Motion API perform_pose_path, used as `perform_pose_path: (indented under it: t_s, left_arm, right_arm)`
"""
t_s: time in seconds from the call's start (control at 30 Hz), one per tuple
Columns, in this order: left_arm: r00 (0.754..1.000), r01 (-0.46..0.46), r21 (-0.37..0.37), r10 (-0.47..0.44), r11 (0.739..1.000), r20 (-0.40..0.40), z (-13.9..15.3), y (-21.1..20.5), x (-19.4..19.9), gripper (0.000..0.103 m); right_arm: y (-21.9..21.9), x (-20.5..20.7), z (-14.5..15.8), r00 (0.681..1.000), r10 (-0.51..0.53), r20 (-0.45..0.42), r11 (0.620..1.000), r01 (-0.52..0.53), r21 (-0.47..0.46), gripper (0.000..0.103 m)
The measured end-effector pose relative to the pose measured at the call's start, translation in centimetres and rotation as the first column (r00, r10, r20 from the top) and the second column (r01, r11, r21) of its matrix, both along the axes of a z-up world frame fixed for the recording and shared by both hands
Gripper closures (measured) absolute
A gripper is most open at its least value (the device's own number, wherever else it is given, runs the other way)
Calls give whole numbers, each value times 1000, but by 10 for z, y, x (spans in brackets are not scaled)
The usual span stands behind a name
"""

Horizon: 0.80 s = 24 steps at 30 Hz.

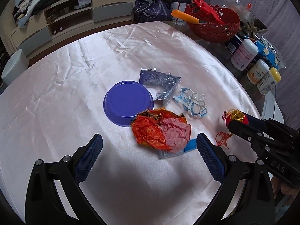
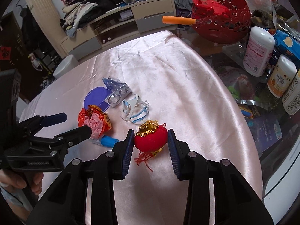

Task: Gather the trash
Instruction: 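Grasp the red lantern ornament with the right gripper while the left gripper grasps the red-pink crumpled wrapper, then carry lantern and wrapper over the bin and open both grippers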

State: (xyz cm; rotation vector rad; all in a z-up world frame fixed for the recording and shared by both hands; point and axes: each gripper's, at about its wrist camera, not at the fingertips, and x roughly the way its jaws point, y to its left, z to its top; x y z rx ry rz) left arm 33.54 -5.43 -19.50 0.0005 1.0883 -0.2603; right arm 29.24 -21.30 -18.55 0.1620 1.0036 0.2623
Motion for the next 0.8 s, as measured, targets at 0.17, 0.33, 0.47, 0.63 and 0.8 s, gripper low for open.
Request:
perform_pose_path:
  t_s: [0.17, 0.33, 0.47, 0.63, 0.8]
  left_arm:
    - [1000, 11, 17, -11, 1000, -8, -12, -12, 11, 12]
    - [1000, 19, 12, -19, 1000, -12, -14, -12, 9, 36]
    - [1000, 3, 5, -3, 1000, 22, 0, -2, -2, 37]
    - [996, -10, -2, 10, 1000, 85, 35, 11, -30, 37]
    - [992, -8, -16, 10, 1000, 125, 63, 19, -68, 37]
  right_arm:
    - [-3, -1, -4, 1000, -6, -10, 1000, 6, -4, 66]
    - [-2, -4, -6, 1000, -6, -16, 1000, 6, -5, 66]
    - [2, -12, 0, 1000, -5, -9, 1000, 5, -13, 66]
    - [6, -31, 20, 1000, -10, 22, 1000, 11, -26, 66]
    - [11, -61, 42, 998, -11, 58, 999, 13, -38, 66]
